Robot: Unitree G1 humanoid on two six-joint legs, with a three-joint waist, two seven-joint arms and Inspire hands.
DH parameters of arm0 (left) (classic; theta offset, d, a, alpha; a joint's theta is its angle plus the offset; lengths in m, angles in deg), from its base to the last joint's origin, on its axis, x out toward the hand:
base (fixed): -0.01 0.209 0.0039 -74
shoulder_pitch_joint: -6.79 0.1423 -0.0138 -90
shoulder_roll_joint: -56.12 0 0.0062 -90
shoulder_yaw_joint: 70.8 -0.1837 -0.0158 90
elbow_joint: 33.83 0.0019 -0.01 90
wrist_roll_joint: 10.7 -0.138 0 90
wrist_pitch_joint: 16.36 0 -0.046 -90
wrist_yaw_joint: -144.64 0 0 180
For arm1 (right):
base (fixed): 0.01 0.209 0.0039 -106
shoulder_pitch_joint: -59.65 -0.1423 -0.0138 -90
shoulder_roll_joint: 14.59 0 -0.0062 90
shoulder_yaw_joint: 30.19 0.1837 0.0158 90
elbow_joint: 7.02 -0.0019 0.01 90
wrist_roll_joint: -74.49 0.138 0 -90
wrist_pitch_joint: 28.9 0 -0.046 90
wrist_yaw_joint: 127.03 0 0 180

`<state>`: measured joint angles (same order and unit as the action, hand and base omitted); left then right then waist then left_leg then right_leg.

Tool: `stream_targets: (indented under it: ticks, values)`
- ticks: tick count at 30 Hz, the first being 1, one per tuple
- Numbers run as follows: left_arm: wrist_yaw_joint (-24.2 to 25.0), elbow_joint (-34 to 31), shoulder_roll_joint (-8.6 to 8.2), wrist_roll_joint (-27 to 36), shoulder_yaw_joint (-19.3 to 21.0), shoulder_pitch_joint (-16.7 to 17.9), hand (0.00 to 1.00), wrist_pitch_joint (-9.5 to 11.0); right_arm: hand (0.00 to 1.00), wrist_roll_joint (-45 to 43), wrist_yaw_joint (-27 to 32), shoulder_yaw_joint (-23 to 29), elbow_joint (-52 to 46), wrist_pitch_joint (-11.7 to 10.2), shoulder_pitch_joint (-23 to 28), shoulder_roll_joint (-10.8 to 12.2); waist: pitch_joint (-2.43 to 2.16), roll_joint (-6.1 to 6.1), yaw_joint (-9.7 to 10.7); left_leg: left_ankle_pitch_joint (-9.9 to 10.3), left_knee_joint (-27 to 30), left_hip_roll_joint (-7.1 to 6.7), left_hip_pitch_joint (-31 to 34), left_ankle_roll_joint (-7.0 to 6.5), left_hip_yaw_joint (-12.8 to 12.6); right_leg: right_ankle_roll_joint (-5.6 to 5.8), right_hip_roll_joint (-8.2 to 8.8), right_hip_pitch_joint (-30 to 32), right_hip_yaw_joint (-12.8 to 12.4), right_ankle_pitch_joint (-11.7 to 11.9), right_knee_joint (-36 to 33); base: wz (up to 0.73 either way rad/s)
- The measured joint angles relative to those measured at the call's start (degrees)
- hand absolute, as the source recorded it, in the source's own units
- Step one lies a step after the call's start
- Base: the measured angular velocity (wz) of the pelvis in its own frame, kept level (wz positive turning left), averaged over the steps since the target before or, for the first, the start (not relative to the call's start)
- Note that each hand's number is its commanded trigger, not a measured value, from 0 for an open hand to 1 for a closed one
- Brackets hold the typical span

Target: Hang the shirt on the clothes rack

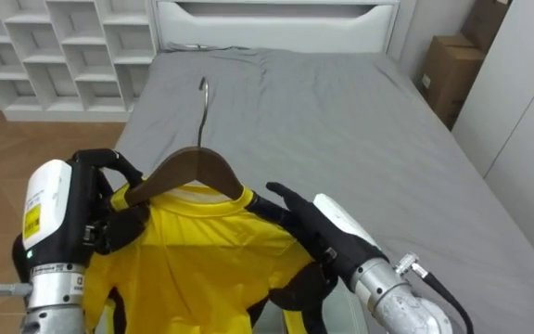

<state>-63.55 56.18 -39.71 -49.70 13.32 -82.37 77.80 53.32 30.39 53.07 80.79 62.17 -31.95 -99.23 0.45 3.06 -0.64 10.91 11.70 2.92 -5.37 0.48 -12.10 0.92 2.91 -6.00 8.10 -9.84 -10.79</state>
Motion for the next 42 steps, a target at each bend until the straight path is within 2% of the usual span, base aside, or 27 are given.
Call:
stream_targets:
  ticks: [10, 21, 24, 28, 34, 42]
  values:
    - [0.0, 0.0, -0.03, -0.64, -0.01, 0.0, 1.0, 0.0, 0.0, 2.89, 0.8, -0.01, 1.75, 0.01, -0.81, 0.76, 0.26, 0.19, -0.31, 0.01, -0.39, -0.03, -0.15, 0.0, 0.01, 0.0, -0.04, 0.03, -0.01, 0.0, 0.04, 0.0]
    - [-0.06, 0.0, 0.02, -1.2, -0.14, -0.01, 1.0, 0.02, 0.0, 2.9, 2.33, -0.8, 2.43, 0.0, -0.87, 1.0, 0.34, 0.23, -0.88, 0.01, -0.38, -0.07, -0.16, 0.0, 0.34, 0.0, 0.0, -0.08, 0.25, 0.0, 0.05, 0.01]
    - [-0.12, 0.0, 0.05, -1.2, -0.15, -0.07, 1.0, 0.01, 0.0, 2.58, 3.48, -0.87, 4.84, -0.02, -2.65, 1.85, 0.54, 0.18, -0.69, 0.01, -0.46, -0.13, 0.03, 0.0, 0.83, 0.0, 0.04, -0.07, 0.71, 0.0, 0.15, 0.08]
    - [-0.18, 0.0, -0.08, -1.19, -0.94, -0.14, 1.0, 0.02, 0.0, 1.82, 4.73, -0.95, 8.47, -0.02, -5.27, 2.02, 0.57, 0.16, -0.5, 0.01, -0.46, -0.18, 0.16, 0.0, 1.78, 0.0, 0.1, 0.0, 1.73, 0.0, 0.2, 0.12]
    - [-0.34, 0.0, -0.33, -1.18, -2.14, -0.58, 1.0, 0.0, 0.0, 0.3, 6.28, -1.0, 10.76, -0.11, -6.02, 1.98, 0.56, 0.14, -0.85, -0.01, -0.24, -0.35, 0.73, -0.01, 2.89, 0.0, 0.29, -0.48, 2.88, 0.0, 0.2, 0.09]
    - [0.5, 0.0, -0.45, -2.11, -2.74, -1.84, 1.0, -0.24, 0.0, -3.75, 6.91, -1.09, 13.43, -0.18, -7.72, 1.97, 0.53, 0.08, -1.18, -0.03, -0.26, -0.5, 0.77, -0.03, 3.14, 0.0, 0.41, -0.58, 3.09, 0.0, 0.29, 0.01]
